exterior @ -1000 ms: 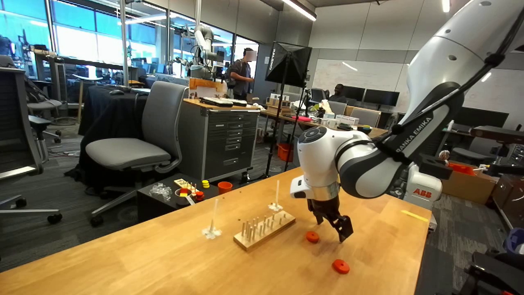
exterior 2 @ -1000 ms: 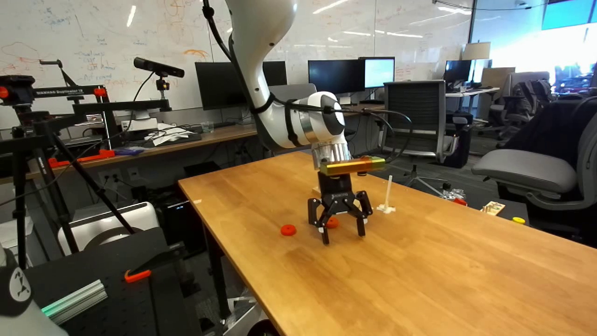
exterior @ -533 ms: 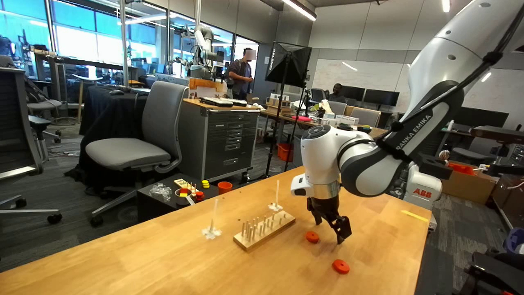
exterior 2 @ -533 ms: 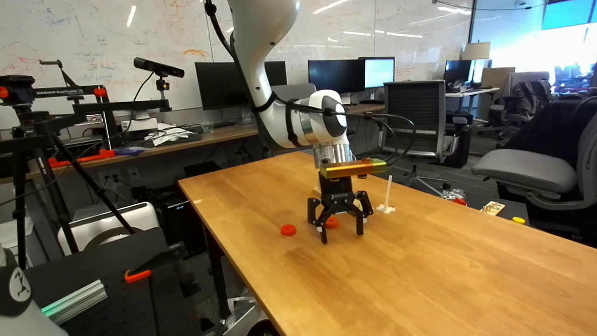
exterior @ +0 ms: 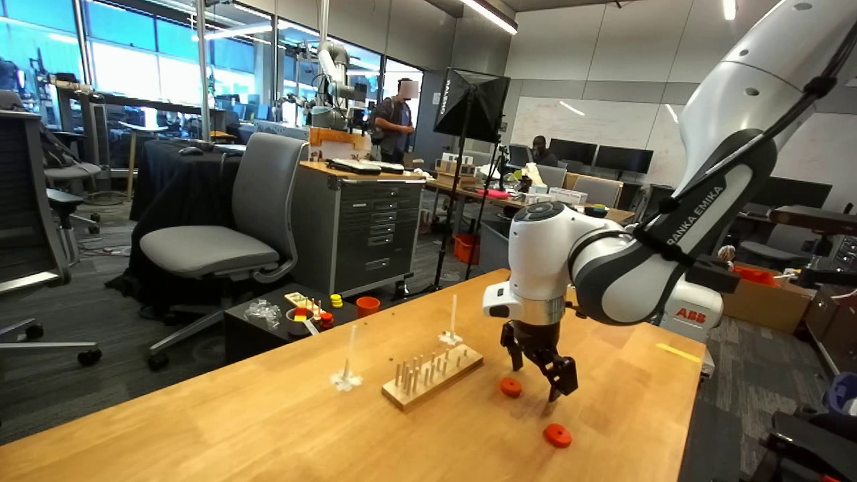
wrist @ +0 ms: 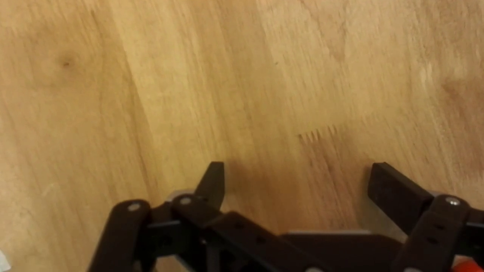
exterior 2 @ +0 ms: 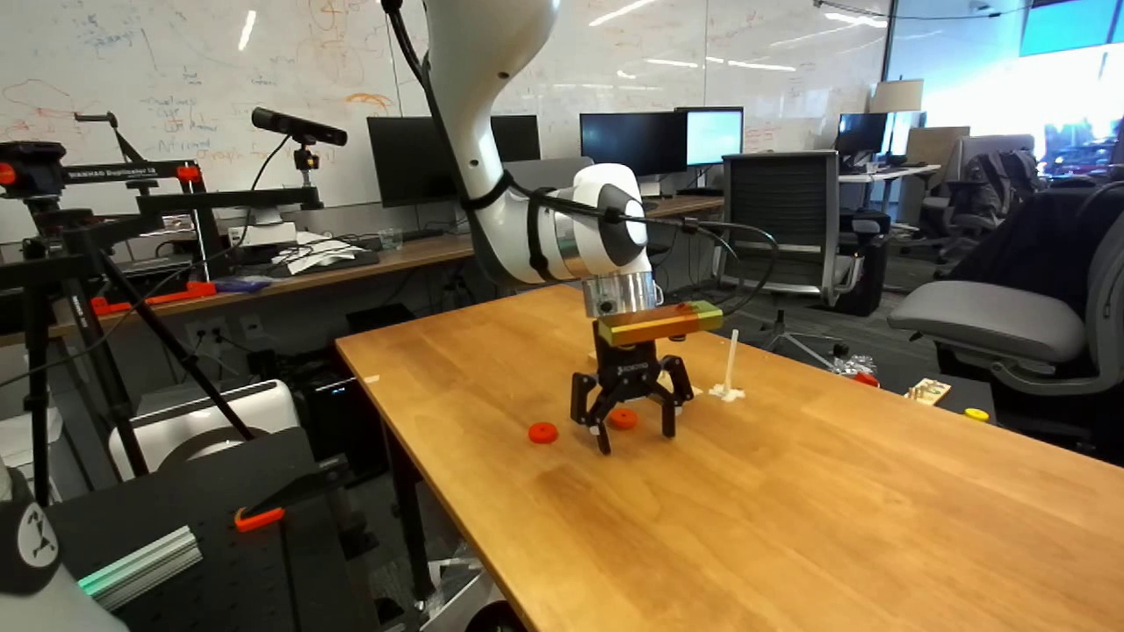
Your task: Place an orange disk on the wooden base
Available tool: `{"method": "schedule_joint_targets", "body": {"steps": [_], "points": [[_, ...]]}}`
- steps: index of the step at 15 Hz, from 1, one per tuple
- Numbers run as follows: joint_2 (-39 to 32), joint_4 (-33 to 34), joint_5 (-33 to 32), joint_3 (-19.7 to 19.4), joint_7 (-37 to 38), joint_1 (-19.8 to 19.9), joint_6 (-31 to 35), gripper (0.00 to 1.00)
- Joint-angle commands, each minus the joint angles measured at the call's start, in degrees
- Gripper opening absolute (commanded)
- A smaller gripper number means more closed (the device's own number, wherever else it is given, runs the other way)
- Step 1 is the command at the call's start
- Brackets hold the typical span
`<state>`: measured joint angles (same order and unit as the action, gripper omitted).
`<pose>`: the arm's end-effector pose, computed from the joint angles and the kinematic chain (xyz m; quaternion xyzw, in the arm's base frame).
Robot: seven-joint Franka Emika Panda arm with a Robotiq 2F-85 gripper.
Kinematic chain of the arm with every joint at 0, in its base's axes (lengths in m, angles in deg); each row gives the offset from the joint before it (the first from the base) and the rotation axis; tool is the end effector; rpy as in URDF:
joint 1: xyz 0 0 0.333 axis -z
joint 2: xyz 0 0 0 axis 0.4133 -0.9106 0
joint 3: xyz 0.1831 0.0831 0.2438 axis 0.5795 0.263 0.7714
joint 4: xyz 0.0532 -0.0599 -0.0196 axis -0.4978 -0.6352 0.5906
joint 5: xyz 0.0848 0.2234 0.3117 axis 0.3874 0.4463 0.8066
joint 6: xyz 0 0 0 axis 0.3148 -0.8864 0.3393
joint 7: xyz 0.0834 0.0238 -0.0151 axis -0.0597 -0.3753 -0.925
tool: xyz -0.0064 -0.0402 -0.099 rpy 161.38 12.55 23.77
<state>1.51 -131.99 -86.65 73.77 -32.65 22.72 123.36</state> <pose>0.5593 0.0789 0.0995 0.7763 0.6134 -0.1133 0.0914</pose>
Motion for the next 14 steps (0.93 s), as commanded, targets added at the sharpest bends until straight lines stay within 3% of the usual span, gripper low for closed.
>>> {"method": "schedule_joint_targets", "body": {"steps": [1,6,14], "points": [[1.0,-3.4,3.3,2.7,-5.2,2.8,4.8,1.0],[1.6,-4.4,7.5,3.8,-9.2,3.7,6.6,1.0],[0.9,-2.9,13.5,5.7,-8.7,2.5,6.2,1.0]]}}
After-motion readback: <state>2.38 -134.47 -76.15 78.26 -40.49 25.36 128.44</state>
